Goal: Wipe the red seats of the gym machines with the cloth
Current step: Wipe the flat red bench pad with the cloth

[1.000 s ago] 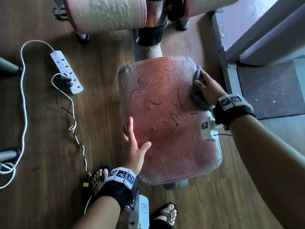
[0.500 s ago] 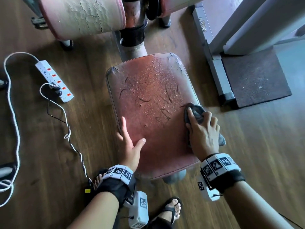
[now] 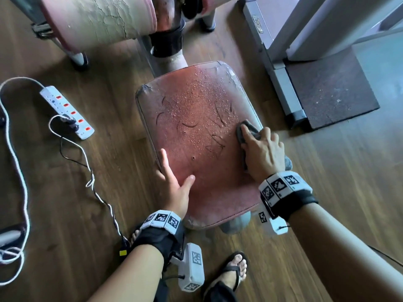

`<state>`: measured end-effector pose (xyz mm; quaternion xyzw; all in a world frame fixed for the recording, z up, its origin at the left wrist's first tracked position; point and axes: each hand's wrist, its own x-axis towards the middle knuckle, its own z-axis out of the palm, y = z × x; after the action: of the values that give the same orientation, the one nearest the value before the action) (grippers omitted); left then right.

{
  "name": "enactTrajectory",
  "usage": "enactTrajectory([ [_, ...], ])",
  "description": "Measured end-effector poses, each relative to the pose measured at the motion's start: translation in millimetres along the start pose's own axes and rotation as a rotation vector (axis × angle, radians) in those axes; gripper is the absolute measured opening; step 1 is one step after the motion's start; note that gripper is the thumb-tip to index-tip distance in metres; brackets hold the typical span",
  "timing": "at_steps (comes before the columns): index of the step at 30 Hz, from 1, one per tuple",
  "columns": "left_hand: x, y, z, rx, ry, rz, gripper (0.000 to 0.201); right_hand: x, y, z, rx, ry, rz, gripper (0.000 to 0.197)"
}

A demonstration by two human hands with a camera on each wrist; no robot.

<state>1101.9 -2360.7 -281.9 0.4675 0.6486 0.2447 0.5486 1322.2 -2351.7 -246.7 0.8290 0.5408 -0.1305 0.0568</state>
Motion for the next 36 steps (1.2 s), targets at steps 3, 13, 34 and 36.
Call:
enactTrajectory([
  [3, -0.3, -0.1, -0.2, -0.016, -0.006, 0.007, 0.098, 2.9, -7.1, 1.1, 0.035, -0.001, 0.074, 0.050],
  [13, -2.1, 1.0, -0.6, -0.066, -0.015, 0.005, 0.098, -15.0, -15.5, 2.5, -0.083, -0.033, -0.048, 0.052],
  [34, 5.8, -15.0, -0.6, 0.019, 0.003, 0.043, 0.101, -26.6, -53.7, 13.6, -0.001, -0.006, -0.076, 0.051],
  [36, 6.9, -18.2, -0.9, 0.033, 0.011, 0.048, 0.102, -32.4, -55.4, 15.4, 0.002, 0.026, -0.115, 0.051],
])
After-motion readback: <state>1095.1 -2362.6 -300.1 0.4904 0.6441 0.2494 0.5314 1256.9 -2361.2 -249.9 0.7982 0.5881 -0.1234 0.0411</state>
